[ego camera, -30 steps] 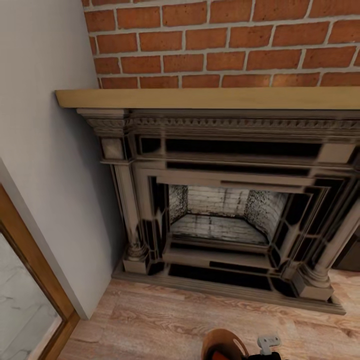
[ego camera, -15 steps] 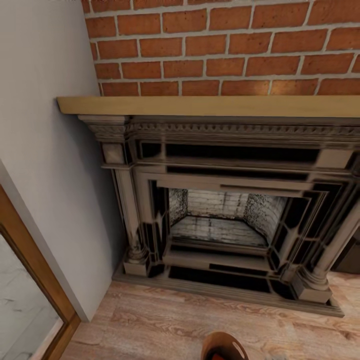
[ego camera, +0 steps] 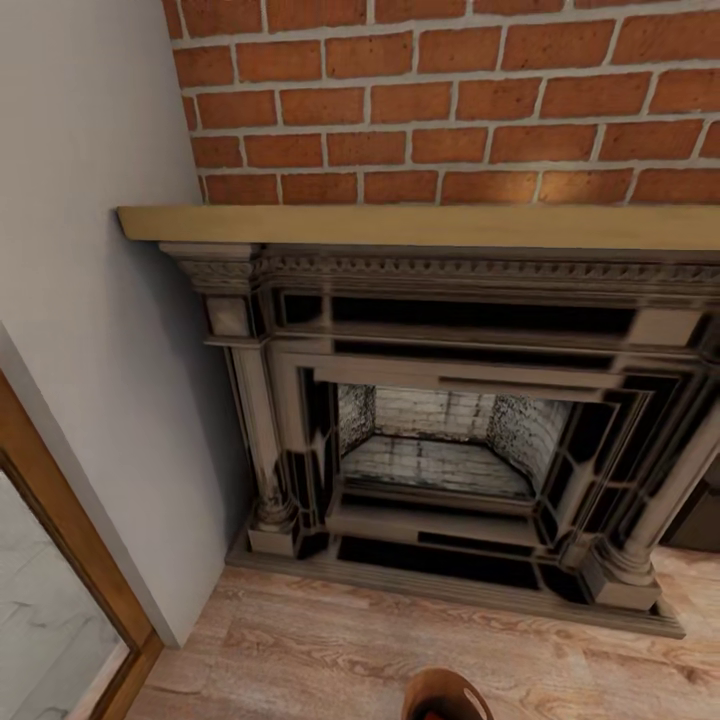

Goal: Put the three can of soda from the living room inside the tash can in the kitchen.

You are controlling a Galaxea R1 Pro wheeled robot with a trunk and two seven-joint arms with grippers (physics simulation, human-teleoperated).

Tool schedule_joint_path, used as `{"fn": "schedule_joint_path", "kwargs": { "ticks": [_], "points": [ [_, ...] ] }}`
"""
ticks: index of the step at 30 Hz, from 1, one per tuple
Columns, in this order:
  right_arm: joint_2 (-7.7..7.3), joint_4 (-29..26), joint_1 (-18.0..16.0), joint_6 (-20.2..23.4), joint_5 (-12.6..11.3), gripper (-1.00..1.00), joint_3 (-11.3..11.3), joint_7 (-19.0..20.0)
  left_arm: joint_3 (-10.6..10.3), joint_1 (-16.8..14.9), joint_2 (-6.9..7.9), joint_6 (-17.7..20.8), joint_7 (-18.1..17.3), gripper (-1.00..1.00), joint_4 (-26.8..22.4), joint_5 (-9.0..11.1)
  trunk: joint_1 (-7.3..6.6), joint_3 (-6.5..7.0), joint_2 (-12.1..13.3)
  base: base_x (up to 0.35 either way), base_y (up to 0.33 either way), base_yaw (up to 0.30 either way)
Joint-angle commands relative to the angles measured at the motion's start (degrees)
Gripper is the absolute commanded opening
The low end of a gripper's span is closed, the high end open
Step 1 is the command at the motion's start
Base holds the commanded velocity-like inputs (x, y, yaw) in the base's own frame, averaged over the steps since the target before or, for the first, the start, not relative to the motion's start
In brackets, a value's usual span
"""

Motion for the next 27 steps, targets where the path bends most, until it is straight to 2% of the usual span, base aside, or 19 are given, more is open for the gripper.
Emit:
{"fn": "schedule_joint_path", "kwargs": {
  "ticks": [1, 6, 11, 19, 27],
  "points": [
    [-0.15, 0.57, 0.01, -0.51, 0.00, 1.00, -0.01, -0.01, 0.00, 0.07, 0.02, -0.69, 0.00, 1.00, 0.22, 0.01, -0.23, 0.19, 0.42, 0.000, 0.000, 0.000],
    [-0.54, 2.26, 0.75, -2.02, -0.02, 1.00, -0.03, -0.04, 0.07, 2.44, 0.20, -4.39, 0.00, 1.00, 0.88, 0.19, -1.32, 1.08, 2.42, 0.000, 0.000, 0.000],
    [-0.63, 2.62, 1.19, -2.43, -0.37, 1.00, -0.09, -0.06, 0.06, 4.13, 0.31, -5.58, 0.02, 1.00, 1.11, 0.12, -2.42, 1.98, 4.43, 0.000, 0.000, 0.000],
    [-0.68, 2.87, 2.84, -5.00, -5.18, 1.00, -0.02, -0.05, 0.09, 9.29, 0.46, -6.23, 1.49, 1.00, 1.80, 0.08, -4.18, 3.42, 7.63, 0.000, 0.000, 0.000],
    [-0.73, 2.94, 3.62, -5.74, -6.63, 1.00, 0.02, -0.05, 0.34, 13.81, 1.37, -6.25, 3.03, 1.00, 4.59, 0.48, -5.94, 4.85, 10.84, 0.000, 0.000, 0.000]
  ]
}}
